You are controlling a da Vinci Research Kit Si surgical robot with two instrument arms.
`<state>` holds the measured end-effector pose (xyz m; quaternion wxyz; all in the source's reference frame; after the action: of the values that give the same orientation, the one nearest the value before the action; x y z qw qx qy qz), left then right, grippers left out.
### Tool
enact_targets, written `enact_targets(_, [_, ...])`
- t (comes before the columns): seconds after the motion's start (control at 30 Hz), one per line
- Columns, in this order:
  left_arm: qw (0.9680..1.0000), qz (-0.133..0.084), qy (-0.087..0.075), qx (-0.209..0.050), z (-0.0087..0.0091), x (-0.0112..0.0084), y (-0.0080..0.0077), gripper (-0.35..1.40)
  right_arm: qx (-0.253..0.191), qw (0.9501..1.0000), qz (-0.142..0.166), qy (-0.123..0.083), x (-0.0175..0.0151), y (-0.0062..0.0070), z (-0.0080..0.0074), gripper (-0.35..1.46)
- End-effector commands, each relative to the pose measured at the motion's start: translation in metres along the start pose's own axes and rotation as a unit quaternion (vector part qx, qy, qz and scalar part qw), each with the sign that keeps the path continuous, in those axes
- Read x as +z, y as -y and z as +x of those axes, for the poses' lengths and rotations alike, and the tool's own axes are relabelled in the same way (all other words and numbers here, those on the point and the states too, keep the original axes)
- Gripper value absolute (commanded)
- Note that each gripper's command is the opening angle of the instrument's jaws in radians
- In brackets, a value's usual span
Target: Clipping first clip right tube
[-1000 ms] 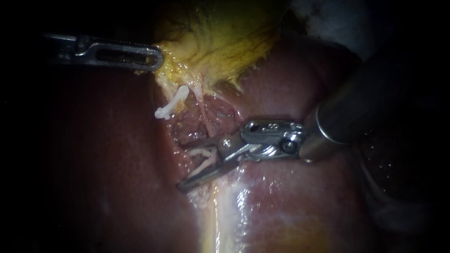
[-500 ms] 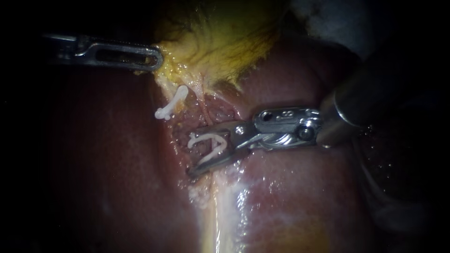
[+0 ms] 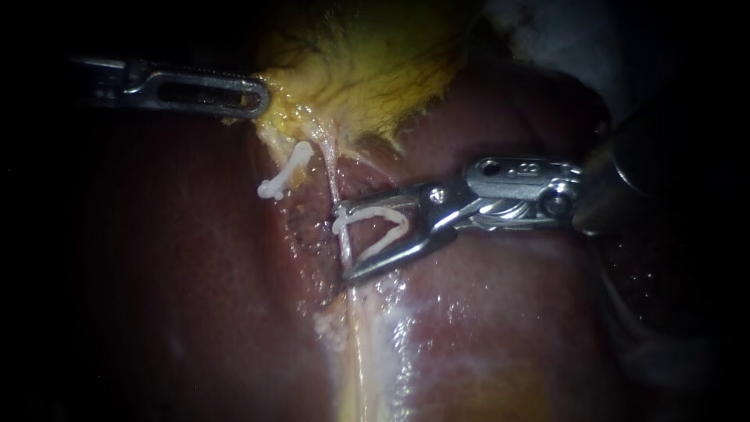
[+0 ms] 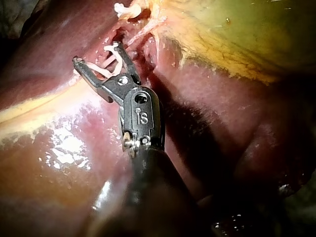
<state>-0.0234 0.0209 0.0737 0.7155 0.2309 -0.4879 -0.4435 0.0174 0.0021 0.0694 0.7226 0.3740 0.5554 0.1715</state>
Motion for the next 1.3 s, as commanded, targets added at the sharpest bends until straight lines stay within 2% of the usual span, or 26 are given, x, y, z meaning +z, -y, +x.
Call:
enact_targets(0.03, [1.0000,0.001,0.000,0.000,0.0000,-0.0001,0.0000,-0.35,0.003,1.0000,0.007,-0.002,-0.0002,0.0003,0.0001,0.58])
enact_targets(0.17, [1.0000,0.001,0.000,0.000,0.0000,-0.0002,-0.0001,-0.35,0.012,0.9998,0.015,-0.001,-0.0003,0.0006,-0.0001,0.58])
enact_targets(0.3, [1.0000,0.002,-0.001,0.000,0.0000,-0.0004,-0.0001,-0.35,0.019,0.9997,0.017,0.002,-0.0001,0.0002,-0.0012,0.58])
enact_targets(0.47, [1.0000,0.002,-0.001,0.000,0.0000,-0.0006,-0.0002,-0.35,0.039,0.9991,0.016,0.006,-0.0002,-0.0008,-0.0037,0.58])
enact_targets(0.67, [1.0000,0.002,-0.001,0.000,0.0000,-0.0006,-0.0002,-0.35,0.053,0.9983,0.009,0.023,-0.0002,-0.0023,-0.0070,0.59])
enact_targets(0.77, [1.0000,0.002,-0.001,0.000,0.0000,-0.0007,-0.0002,-0.35,0.059,0.9979,0.003,0.027,-0.0002,-0.0031,-0.0079,0.59])
enact_targets(0.9, [1.0000,0.002,-0.001,0.000,0.0000,-0.0006,-0.0002,-0.35,0.066,0.9974,-0.001,0.028,0.0003,-0.0041,-0.0085,0.59])
enact_targets(0.97, [1.0000,0.002,-0.001,0.000,0.0000,-0.0006,-0.0002,-0.35,0.072,0.9972,0.000,0.023,0.0008,-0.0043,-0.0086,0.60])
enact_targets(1.13, [1.0000,0.002,-0.001,0.000,0.0000,-0.0006,-0.0002,-0.35,0.098,0.9951,0.010,-0.009,0.0032,-0.0045,-0.0090,0.60])
enact_targets(1.3, [1.0000,0.002,-0.001,0.000,0.0000,-0.0006,-0.0002,-0.35,0.125,0.9903,0.035,-0.049,0.0050,-0.0036,-0.0090,0.60])
